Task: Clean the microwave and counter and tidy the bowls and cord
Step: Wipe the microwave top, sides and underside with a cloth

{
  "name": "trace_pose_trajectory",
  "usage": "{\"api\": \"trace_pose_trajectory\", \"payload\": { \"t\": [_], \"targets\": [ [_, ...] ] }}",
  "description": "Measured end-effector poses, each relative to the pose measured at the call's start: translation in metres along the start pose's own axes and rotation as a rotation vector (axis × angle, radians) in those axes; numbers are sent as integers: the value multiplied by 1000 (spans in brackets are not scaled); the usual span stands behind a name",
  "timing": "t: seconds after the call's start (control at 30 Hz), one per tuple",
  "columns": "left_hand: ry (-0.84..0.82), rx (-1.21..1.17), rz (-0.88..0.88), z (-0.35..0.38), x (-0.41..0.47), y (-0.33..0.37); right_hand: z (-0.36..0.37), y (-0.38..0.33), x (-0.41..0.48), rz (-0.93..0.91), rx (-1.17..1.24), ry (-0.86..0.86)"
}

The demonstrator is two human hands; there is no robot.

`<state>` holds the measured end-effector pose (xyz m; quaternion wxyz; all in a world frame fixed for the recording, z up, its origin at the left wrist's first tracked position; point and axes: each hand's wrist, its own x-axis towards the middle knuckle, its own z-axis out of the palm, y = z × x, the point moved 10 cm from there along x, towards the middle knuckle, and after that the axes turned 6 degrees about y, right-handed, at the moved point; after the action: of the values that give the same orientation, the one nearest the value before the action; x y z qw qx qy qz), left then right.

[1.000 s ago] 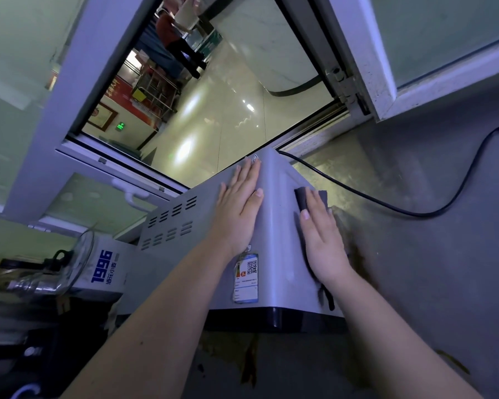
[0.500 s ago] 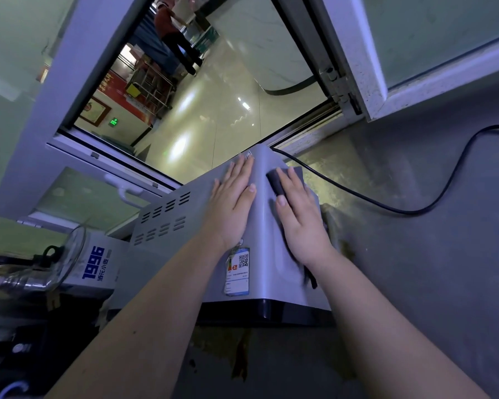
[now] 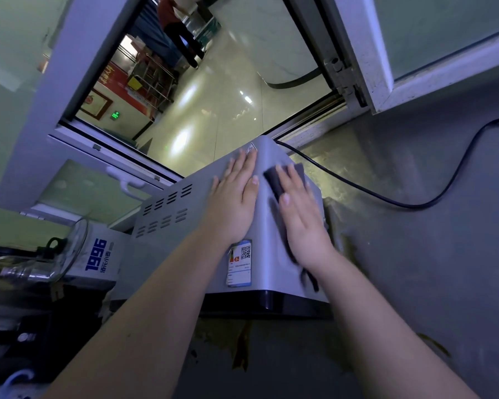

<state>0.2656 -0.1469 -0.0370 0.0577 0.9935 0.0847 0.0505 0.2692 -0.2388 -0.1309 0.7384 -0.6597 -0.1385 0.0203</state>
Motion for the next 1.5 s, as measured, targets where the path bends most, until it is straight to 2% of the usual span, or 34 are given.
{"api": "trace_pose_trajectory", "payload": {
  "t": [0.13, 0.23, 0.33, 0.43, 0.67, 0.77, 0.87, 0.97, 1.23, 1.5],
  "targets": [
    [-62, 4, -109, 9, -5, -3, 4, 60, 71, 199, 61, 50],
    [-53, -1, -124, 11, -6, -2, 0, 102, 62, 322, 66, 38],
    [-29, 15, -108, 10, -6, -2, -7, 108, 27, 285, 120, 42],
    [-12, 2, -92, 9, -6, -1, -11, 111, -9, 348, 187, 48],
    [58, -135, -104, -4, -15, 8, -14, 92, -63, 368, 150, 30],
    [-18, -72, -88, 0, -28, 13, -15, 74, -81, 382, 132, -5],
    [-64, -27, -66, 9, -40, 18, -15, 40, -96, 270, 82, -13],
    [-26, -22, -69, 9, -41, 20, -15, 28, -85, 197, 67, 15],
    [-41, -45, -64, 7, -42, 27, -10, 108, 29, 391, 98, 31],
    [-58, -75, -90, 6, -43, 29, -13, 104, -18, 325, 124, -4]
  ]
}}
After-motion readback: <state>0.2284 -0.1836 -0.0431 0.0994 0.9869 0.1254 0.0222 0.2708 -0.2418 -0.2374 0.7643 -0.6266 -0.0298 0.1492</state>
